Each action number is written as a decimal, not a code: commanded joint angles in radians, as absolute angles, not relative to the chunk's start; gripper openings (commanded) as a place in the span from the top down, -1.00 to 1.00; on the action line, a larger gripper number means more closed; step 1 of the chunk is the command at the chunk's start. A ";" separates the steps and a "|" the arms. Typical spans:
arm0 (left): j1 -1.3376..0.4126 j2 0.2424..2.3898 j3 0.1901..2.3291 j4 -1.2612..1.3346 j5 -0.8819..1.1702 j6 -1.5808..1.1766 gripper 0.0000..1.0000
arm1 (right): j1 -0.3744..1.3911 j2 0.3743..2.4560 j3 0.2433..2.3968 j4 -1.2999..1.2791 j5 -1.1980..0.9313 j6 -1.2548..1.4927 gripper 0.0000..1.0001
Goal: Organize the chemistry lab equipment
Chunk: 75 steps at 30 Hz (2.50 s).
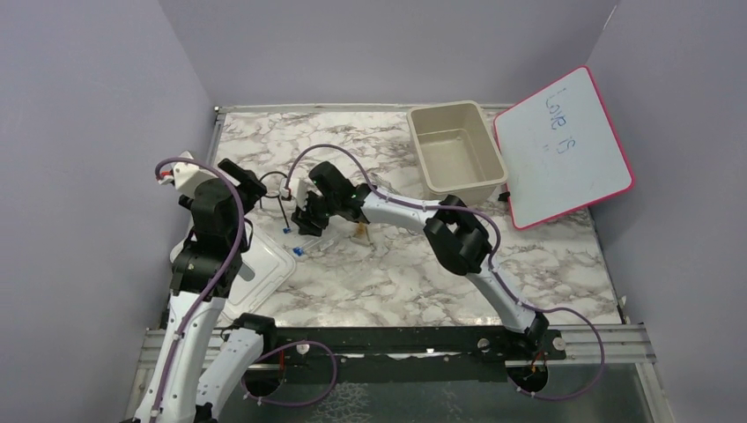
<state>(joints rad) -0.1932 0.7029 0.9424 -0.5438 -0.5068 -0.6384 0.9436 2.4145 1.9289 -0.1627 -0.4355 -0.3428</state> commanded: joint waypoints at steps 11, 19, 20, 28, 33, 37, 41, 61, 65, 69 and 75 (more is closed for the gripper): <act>-0.198 0.731 1.039 -0.522 -0.473 -0.537 -0.54 | 0.945 2.502 2.002 -0.209 -0.441 -0.477 0.17; -0.198 0.738 1.052 -0.540 -0.443 -0.535 -0.54 | 0.945 2.490 1.990 -0.274 -0.475 -0.574 0.56; -0.198 0.738 1.052 -0.542 -0.439 -0.539 -0.54 | 0.945 2.485 1.989 -0.284 -0.481 -0.589 0.61; -0.198 0.740 1.049 -0.562 -0.434 -0.534 -0.54 | 0.943 2.372 1.873 -0.204 -0.464 -0.620 0.76; -0.198 0.738 1.056 -0.562 -0.429 -0.533 -0.54 | 0.938 2.252 1.736 -0.092 -0.445 -0.609 0.76; -0.199 0.748 1.039 -0.560 -0.372 -0.567 -0.54 | 0.929 2.152 1.629 -0.016 -0.426 -0.581 0.77; -0.198 0.768 1.003 -0.557 -0.293 -0.621 -0.56 | 0.919 2.044 1.486 0.110 -0.398 -0.514 0.77; -0.198 0.909 0.614 -0.080 0.437 -1.037 -0.22 | 0.913 1.655 0.942 0.600 -0.335 -0.128 0.77; -0.198 0.914 0.588 -0.076 0.435 -1.067 -0.19 | 0.913 1.634 0.927 0.617 -0.344 -0.111 0.77; -0.197 0.914 0.601 -0.108 0.428 -1.059 -0.13 | 0.912 1.621 0.917 0.617 -0.329 -0.125 0.78; -0.171 0.917 0.605 -0.101 0.490 -1.085 -0.01 | 0.912 1.603 0.896 0.607 -0.351 -0.171 0.77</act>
